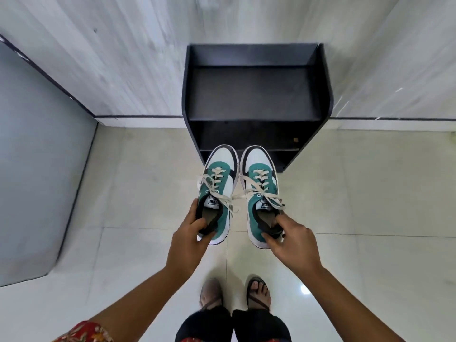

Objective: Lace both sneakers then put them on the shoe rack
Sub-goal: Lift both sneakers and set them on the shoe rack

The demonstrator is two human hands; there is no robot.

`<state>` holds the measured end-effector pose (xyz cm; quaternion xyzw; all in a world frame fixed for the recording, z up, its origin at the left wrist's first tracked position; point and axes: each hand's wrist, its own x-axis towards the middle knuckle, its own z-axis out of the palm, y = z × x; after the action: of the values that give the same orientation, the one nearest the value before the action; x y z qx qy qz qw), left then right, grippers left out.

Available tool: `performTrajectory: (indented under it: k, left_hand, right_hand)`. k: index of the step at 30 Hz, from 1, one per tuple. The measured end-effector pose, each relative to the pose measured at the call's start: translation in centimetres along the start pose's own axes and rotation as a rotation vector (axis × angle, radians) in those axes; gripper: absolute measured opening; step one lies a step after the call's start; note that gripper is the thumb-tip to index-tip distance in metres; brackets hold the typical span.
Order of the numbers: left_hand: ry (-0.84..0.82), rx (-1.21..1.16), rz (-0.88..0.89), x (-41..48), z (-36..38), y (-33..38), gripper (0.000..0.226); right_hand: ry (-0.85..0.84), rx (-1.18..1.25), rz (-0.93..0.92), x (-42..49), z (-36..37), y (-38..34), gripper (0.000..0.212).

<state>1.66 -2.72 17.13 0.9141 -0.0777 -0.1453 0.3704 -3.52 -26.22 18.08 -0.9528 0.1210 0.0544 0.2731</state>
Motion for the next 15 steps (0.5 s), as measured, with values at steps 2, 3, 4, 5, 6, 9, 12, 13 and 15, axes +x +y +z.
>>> performTrajectory:
  k: [2, 3, 4, 5, 6, 9, 12, 13, 15]
  left_hand:
    - [0.038, -0.006, 0.018, 0.2, -2.5, 2.8, 0.011]
    - [0.061, -0.009, 0.028, 0.4, -3.3, 4.0, 0.013]
    - [0.086, -0.014, 0.040, 0.9, -4.3, 5.0, 0.014]
    - [0.104, -0.017, 0.055, 1.5, -5.1, 6.0, 0.015]
    - [0.121, -0.017, 0.071, 2.5, -5.9, 6.6, 0.014]
    - [0.161, -0.019, 0.105, 6.4, -7.6, 7.8, 0.012]
    - [0.190, 0.020, 0.136, 11.5, -8.6, 8.0, 0.015]
    - [0.191, 0.027, 0.138, 13.1, -8.7, 7.9, 0.016]
    - [0.190, 0.031, 0.141, 16.3, -8.9, 7.5, 0.014]
  right_hand:
    - [0.019, 0.011, -0.007, 0.5, -2.9, -2.0, 0.026]
    - [0.025, 0.017, -0.008, 0.9, -4.0, -2.9, 0.026]
    - [0.035, 0.026, -0.011, 1.5, -5.1, -3.8, 0.025]
    - [0.050, 0.037, -0.017, 2.2, -6.1, -4.7, 0.025]
    - [0.072, 0.047, -0.026, 3.1, -6.8, -5.5, 0.024]
    - [0.126, 0.083, -0.058, 6.8, -8.3, -7.5, 0.023]
    - [0.120, 0.096, -0.060, 12.0, -8.3, -8.8, 0.024]
    - [0.109, 0.104, -0.054, 13.5, -8.1, -9.0, 0.024]
    - [0.099, 0.127, -0.031, 16.7, -7.5, -9.4, 0.023]
